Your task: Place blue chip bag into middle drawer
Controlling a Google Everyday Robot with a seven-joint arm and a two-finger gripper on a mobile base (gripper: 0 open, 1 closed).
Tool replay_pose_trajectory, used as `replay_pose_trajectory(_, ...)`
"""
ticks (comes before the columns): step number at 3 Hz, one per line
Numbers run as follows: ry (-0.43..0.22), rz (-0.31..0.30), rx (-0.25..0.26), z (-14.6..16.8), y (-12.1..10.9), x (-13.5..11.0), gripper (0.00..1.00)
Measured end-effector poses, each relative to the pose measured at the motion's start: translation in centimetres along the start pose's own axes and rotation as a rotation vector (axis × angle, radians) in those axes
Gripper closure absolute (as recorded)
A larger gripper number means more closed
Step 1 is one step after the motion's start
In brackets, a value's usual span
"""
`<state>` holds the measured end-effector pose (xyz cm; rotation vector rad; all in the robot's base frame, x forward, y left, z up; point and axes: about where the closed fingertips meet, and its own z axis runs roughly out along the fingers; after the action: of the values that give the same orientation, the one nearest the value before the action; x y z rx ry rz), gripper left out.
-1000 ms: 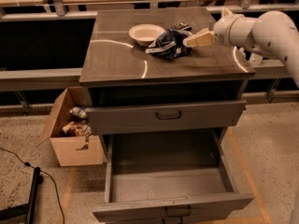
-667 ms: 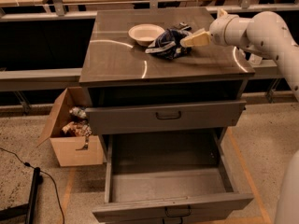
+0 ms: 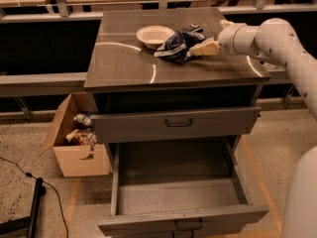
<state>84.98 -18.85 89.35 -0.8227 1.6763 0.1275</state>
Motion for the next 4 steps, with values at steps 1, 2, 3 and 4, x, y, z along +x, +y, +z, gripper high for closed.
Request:
replay_pose_trajectory(1,0.002,-0.005,-0.025,0.3,0.7,0.7,0.41)
replay_pose_trajectory(2,-0.008,-0.019,-0.033,0.0,0.9,0.6,0.64)
replay_pose_trajectory(3,-0.028,-0.033,-0.015,-2.8,0.5,-0.3,0.87)
replay_pose_trajectory(4,-0.067,-0.028,-0.042,-7.6,2.2,-1.7,1.0)
